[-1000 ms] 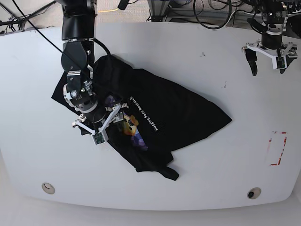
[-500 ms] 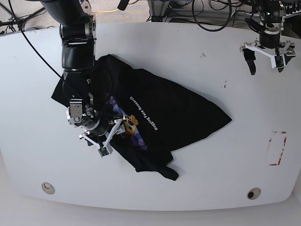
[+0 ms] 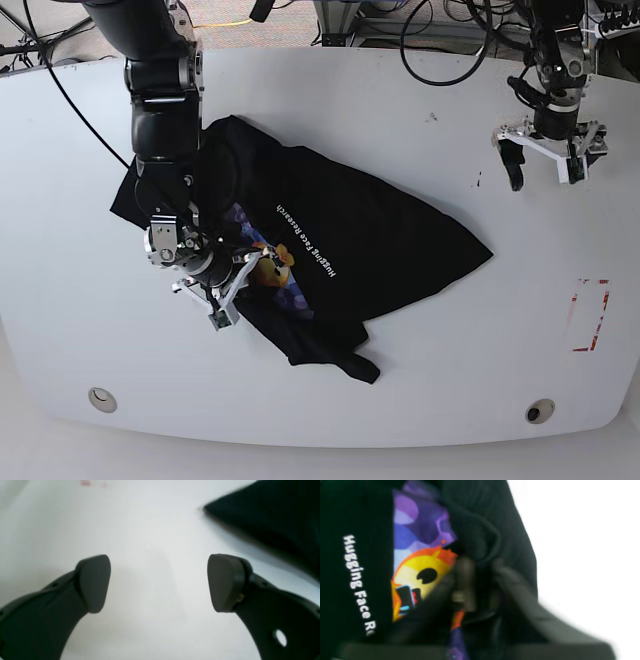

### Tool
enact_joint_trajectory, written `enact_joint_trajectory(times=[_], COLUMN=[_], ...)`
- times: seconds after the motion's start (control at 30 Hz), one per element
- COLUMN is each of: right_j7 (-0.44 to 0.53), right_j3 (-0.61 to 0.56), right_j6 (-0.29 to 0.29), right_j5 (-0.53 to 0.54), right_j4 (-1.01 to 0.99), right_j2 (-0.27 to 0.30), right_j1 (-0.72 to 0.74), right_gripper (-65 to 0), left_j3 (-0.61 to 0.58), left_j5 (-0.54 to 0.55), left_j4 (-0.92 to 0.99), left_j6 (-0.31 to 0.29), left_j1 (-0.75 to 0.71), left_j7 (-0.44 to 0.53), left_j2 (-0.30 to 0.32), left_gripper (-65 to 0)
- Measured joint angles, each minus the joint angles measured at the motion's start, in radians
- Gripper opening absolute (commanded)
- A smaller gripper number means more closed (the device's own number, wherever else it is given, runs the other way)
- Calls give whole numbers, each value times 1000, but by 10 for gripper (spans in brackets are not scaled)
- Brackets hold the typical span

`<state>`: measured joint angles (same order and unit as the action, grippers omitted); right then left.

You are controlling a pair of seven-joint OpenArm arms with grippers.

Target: Fold the T-shirt properly

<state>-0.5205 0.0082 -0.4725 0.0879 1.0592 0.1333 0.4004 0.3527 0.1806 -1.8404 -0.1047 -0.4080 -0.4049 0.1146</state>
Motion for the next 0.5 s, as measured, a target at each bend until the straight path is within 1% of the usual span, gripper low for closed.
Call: enact_joint_trajectory(times=[0.07,0.17,0.33,0.5], right_j7=[0,-5,-3,-3], right_j3=[0,-1,-2,-1], right_j6=[0,0,0,0], right_j5=[-2,-3,-1,-1], right_j4=[0,0,0,0], right_j2=[2,2,4,3], right_j1=[0,0,0,0], right_gripper=[-647,-650,-650,-650], left_j3=[-20,-52,-72,-150], left_j5=[0,3,1,1], left_j4=[25,71,186,308], left_j6=[-1,0,0,0], left_j1=[64,180,283,354], left_j7=[-56,-97,-124,-126], left_j2=[-1,-4,-33,-40], left_gripper=[-18,-17,-14,-14])
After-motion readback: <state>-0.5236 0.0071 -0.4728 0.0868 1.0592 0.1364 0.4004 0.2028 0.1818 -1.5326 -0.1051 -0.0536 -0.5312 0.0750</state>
